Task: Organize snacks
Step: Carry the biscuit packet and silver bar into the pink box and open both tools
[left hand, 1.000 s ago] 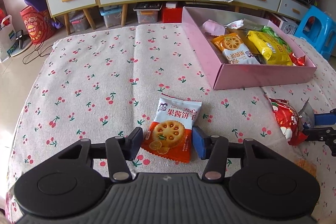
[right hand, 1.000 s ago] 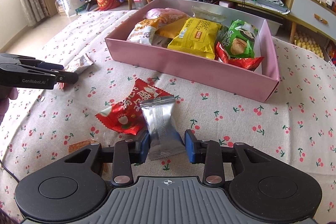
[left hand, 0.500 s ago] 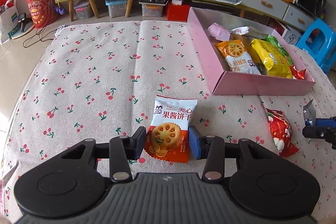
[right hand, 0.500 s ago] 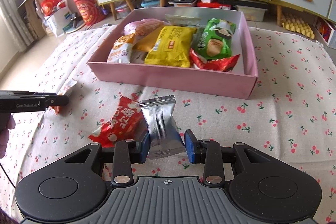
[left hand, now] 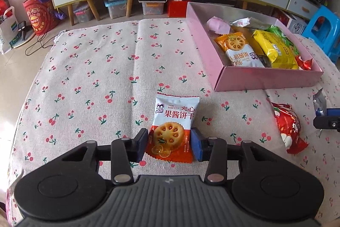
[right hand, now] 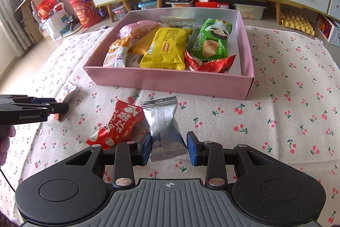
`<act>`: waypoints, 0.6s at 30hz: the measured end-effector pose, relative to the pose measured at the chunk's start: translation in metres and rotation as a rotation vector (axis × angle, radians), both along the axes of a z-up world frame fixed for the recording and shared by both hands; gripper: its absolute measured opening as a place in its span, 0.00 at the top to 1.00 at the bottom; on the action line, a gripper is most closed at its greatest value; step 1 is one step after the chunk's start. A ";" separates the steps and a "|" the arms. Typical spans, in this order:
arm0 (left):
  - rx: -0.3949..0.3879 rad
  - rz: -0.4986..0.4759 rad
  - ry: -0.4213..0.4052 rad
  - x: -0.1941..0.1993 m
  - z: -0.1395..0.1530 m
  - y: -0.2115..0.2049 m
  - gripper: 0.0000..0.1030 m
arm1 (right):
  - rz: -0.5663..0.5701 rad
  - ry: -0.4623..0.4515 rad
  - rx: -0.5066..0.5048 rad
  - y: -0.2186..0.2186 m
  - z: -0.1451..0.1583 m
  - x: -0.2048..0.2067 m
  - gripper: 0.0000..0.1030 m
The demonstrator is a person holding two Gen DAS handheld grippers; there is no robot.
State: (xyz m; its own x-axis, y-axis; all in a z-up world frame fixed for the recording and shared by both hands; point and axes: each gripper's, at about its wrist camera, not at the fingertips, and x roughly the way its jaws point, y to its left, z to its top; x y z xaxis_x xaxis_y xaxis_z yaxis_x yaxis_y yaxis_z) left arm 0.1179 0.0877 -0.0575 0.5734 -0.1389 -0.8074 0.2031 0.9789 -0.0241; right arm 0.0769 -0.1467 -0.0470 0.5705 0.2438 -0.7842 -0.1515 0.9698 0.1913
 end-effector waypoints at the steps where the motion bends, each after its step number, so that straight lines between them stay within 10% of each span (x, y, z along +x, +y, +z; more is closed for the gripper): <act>1: -0.003 0.006 0.004 0.000 0.000 0.000 0.62 | -0.005 0.000 0.005 -0.001 0.001 0.000 0.68; 18: -0.158 0.104 -0.027 0.009 0.031 0.002 0.68 | -0.182 -0.031 0.137 -0.048 0.023 0.021 0.68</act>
